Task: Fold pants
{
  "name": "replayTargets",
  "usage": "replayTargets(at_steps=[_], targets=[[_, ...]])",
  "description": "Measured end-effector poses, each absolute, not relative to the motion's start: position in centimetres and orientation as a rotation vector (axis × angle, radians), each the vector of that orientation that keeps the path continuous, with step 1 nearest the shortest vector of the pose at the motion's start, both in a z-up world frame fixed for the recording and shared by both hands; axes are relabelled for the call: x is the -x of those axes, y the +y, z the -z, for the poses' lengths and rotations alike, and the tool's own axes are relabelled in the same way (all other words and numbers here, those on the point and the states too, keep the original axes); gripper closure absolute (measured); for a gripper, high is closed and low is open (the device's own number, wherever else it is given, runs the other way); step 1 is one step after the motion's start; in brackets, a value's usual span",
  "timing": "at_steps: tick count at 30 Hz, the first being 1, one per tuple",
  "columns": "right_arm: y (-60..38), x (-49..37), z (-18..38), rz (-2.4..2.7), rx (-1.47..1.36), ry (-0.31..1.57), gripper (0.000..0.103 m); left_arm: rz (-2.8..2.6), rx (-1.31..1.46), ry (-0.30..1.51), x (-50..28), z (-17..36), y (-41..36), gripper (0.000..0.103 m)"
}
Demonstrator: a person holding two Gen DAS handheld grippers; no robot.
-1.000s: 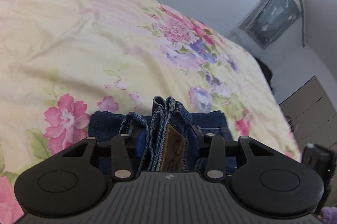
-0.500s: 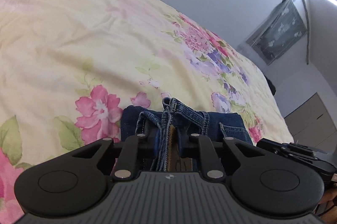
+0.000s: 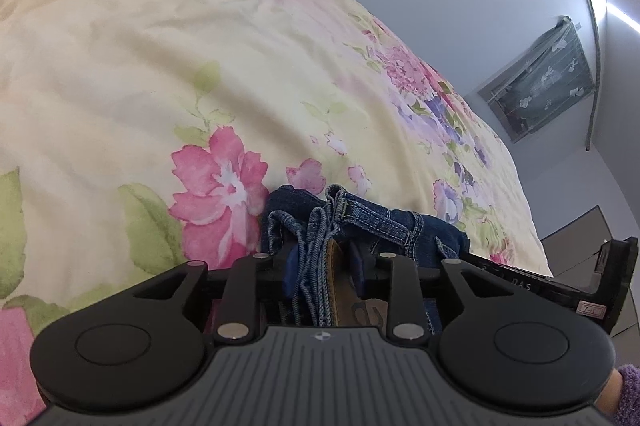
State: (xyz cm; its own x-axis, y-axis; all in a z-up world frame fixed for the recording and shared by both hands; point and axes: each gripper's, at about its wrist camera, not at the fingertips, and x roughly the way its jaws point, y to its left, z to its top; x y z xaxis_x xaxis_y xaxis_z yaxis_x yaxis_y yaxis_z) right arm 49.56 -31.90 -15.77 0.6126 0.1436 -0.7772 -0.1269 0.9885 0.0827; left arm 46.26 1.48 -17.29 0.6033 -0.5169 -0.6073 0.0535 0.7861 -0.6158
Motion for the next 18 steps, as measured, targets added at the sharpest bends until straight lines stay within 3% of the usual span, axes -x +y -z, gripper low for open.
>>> replayTargets(at_steps=[2, 11, 18], targets=[[-32.2, -48.8, 14.8, -0.153, -0.031, 0.891, 0.103, 0.317, 0.529, 0.871, -45.3, 15.8, 0.9, 0.062], [-34.5, -35.4, 9.2, -0.2, -0.032, 0.794, 0.099, 0.299, 0.319, 0.738, -35.9, 9.2, -1.3, 0.062], [-36.2, -24.5, 11.2, -0.116, -0.128, 0.835, 0.099, 0.319, 0.099, 0.765, -32.0, 9.8, -5.3, 0.074]])
